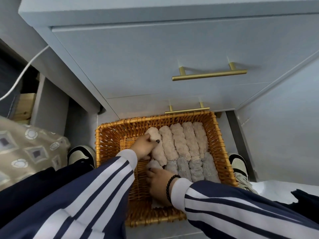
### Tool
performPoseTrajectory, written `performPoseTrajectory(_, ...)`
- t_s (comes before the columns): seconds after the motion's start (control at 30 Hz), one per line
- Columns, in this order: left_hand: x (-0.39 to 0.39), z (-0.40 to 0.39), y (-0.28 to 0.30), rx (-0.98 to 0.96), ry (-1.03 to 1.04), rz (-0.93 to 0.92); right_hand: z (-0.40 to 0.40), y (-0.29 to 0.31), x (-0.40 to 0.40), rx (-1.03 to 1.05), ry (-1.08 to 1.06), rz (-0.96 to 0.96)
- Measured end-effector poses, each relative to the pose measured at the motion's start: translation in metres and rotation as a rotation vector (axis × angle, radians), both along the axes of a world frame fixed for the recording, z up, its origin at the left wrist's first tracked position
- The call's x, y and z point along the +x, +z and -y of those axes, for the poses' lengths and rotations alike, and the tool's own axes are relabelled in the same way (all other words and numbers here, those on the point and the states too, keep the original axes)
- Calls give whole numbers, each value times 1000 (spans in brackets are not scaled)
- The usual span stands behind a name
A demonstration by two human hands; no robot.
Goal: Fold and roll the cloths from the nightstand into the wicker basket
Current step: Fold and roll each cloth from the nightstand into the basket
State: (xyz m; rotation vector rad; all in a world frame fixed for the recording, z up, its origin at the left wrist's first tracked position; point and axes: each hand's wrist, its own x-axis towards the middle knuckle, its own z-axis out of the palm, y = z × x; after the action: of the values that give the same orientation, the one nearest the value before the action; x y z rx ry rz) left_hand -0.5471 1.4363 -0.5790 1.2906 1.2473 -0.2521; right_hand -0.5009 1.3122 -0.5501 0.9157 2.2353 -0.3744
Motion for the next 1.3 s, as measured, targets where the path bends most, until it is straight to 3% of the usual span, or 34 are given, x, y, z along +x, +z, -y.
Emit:
performPoseTrajectory(0.2,18,3,-14,106,-354,-126,-11,-21,-7,10,-113,-41)
performPoseTrajectory(0.43,23,8,-15,187,-441,-192,-5,-38,-8,-11,-166,54)
performPoseTrajectory(0.7,26,16,-16,237,-361,-206,26,-42,7,15,-260,59)
performPoseTrajectory(1.03,39,9,-2,-285,182,35,29,-48,2,-30,-278,135)
performPoseTrajectory(1.3,38,14,5,-356,221,84,31,-65,4,12,-234,188)
